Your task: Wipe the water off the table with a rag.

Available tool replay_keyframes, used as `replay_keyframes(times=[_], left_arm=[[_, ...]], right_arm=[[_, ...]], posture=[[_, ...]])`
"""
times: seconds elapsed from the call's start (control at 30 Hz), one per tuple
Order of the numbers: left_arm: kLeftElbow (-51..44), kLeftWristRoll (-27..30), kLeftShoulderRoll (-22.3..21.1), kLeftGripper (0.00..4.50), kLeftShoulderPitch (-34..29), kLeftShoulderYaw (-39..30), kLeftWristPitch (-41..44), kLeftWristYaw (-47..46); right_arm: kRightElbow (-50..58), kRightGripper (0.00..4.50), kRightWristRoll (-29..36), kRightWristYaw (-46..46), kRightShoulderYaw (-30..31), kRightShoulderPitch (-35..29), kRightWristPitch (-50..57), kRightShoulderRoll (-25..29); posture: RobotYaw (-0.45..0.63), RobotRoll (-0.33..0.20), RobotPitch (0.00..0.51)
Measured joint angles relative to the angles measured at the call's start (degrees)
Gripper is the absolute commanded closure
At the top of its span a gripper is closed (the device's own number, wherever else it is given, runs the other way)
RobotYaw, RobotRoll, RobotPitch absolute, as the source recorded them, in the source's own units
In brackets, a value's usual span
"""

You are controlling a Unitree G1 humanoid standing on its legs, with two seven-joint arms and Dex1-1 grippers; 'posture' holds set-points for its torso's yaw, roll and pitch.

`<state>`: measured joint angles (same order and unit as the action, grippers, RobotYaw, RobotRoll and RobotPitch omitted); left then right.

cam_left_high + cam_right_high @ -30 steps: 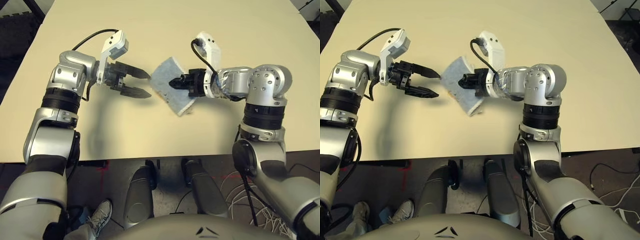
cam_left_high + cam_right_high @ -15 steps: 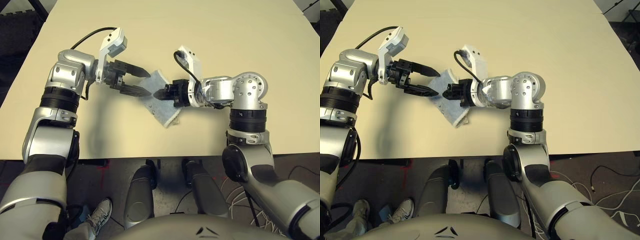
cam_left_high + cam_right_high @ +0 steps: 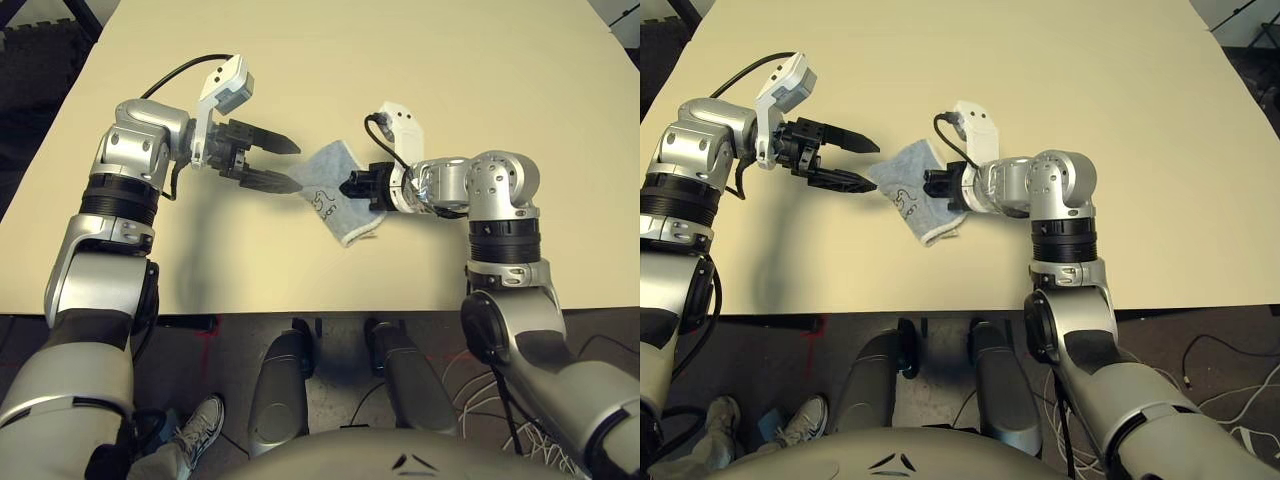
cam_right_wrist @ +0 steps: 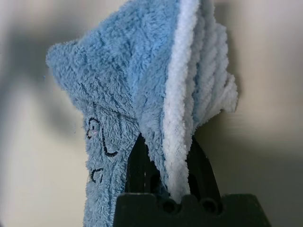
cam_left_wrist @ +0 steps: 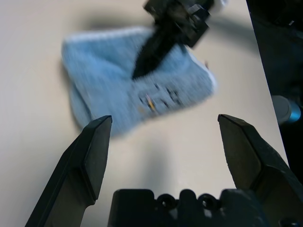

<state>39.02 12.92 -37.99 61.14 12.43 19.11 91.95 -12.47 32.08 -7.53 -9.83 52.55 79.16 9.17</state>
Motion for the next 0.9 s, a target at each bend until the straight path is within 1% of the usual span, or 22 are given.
replay_keyframes(times=[0.2, 0.33, 0.37, 0.47, 0.53, 0.63, 0.7, 0.83, 0.9], left_arm=[[0.15, -0.12, -0.01, 0.0, 0.0, 0.12, -0.21, 0.0], [0.52, -0.3, -0.02, 0.0, 0.0, 0.27, -0.59, 0.0], [0.66, -0.39, -0.02, 0.0, 0.0, 0.29, -0.73, 0.0], [1.78, -0.64, -0.01, 0.0, 0.01, 0.35, -1.15, 0.0], [2.34, -0.78, 0.09, 0.0, 0.01, 0.44, -1.37, 0.0], [2.5, -1.0, 0.19, 0.0, 0.04, 0.46, -1.76, 0.0], [2.96, -1.27, 0.36, 0.0, 0.25, 0.45, -2.13, 0.01], [4.71, -1.91, 1.47, 0.0, 1.64, 0.31, -3.08, 0.0], [4.98, -2.11, 1.61, 0.0, 1.76, 0.31, -3.29, 0.0]], right_arm=[[-8.5, 4.48, -2.81, -1.77, 0.02, 2.02, -8.08, 8.3], [-14.86, 4.48, -6.12, -1.74, -0.62, 2.79, -13.71, 14.36], [-16.23, 4.48, -6.92, -1.45, -1.15, 2.93, -14.94, 15.31], [-19.24, 4.48, -8.34, -0.72, -2.36, 3.7, -17.7, 15.9], [-19.84, 4.48, -8.84, 0.07, -2.63, 4.5, -17.84, 15.44], [-18.74, 4.48, -8.77, 1.23, -4.07, 5.45, -16.36, 13.02], [-15.79, 4.48, -7.53, 1.78, -5.33, 6.72, -13.47, 9.52], [-7.18, 4.48, -3.78, 3.78, -7.72, 10.29, -5.96, 0.44], [-4.28, 4.48, -2.52, 4.74, -8.72, 11.54, -2.99, -2.71]], posture=[[-0.18, 0.0, 0.274], [-0.18, 0.0, 0.271], [-0.19, 0.0, 0.271], [-0.19, 0.0, 0.269], [-0.19, 0.0, 0.27], [-0.19, 0.0, 0.272], [-0.19, 0.0, 0.27], [-0.19, 0.0, 0.274], [-0.19, 0.0, 0.272]])
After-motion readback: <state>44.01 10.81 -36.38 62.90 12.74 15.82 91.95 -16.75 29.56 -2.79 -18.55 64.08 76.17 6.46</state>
